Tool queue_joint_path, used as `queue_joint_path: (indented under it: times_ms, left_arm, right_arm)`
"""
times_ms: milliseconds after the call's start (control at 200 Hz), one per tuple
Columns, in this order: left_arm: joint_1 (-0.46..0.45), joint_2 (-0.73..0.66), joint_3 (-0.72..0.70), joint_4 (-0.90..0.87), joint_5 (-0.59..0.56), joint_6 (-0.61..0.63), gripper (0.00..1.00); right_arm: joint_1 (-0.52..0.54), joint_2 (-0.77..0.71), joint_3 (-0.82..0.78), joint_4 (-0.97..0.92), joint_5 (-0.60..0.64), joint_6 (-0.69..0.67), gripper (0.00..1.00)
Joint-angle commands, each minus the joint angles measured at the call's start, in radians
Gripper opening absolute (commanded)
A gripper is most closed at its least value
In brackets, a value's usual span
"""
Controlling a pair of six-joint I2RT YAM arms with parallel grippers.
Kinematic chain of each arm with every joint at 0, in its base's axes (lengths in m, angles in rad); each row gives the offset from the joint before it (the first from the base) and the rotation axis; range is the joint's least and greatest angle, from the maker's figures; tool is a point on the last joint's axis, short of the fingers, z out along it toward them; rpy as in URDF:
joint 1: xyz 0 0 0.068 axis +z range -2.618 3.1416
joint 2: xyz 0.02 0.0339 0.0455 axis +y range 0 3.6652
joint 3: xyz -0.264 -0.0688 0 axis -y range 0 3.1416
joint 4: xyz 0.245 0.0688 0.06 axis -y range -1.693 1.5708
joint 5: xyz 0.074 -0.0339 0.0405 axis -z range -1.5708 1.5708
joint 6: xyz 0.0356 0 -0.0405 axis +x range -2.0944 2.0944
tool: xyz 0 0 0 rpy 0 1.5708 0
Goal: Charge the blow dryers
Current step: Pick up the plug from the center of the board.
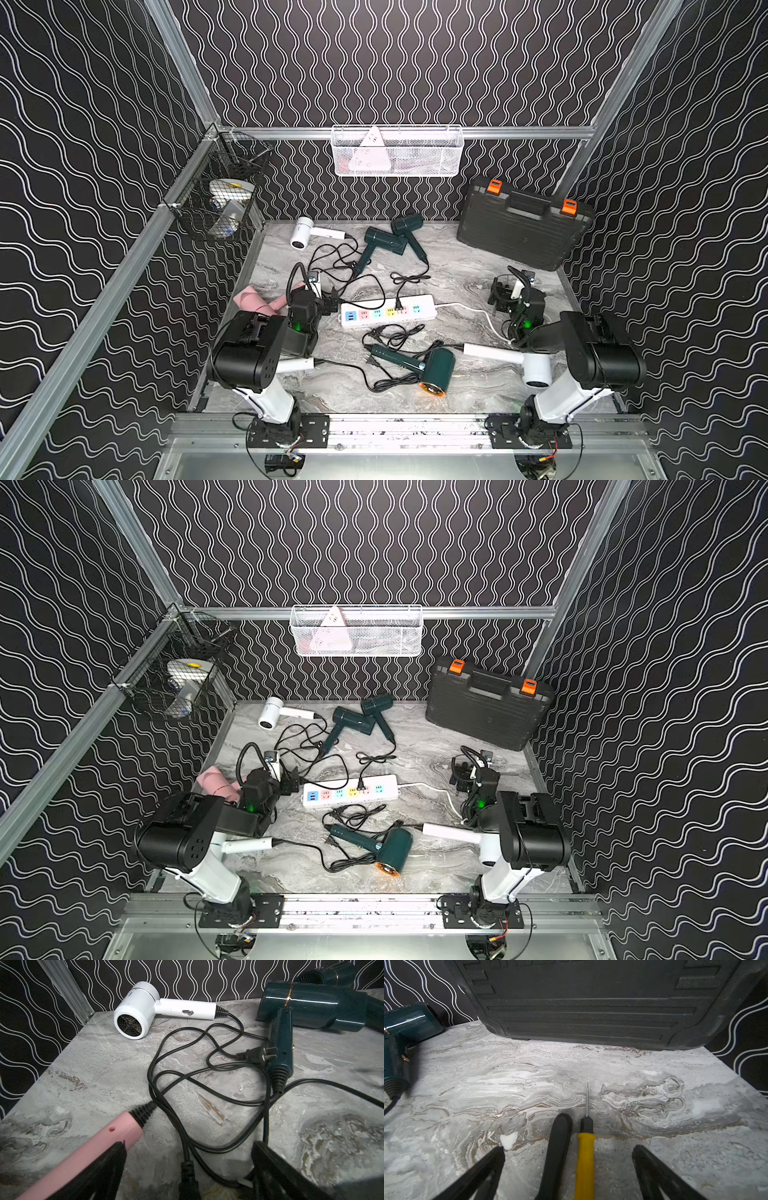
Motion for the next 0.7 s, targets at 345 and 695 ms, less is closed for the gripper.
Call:
queue_joint_path:
  times_ms: [345,695]
  left_arm:
    - [0.001,0.0,0.004,0.025,0.01,0.012,0.99]
    - [0.0,-0.004,-0.001,0.034,0.017,0.014,0.99]
  right_arm:
    - [-0.001,-0.002,0.005,0.028,-0.009,0.005,1.0]
    - [0.003,-0.016,0.001,0.033,-0.003,0.001,1.0]
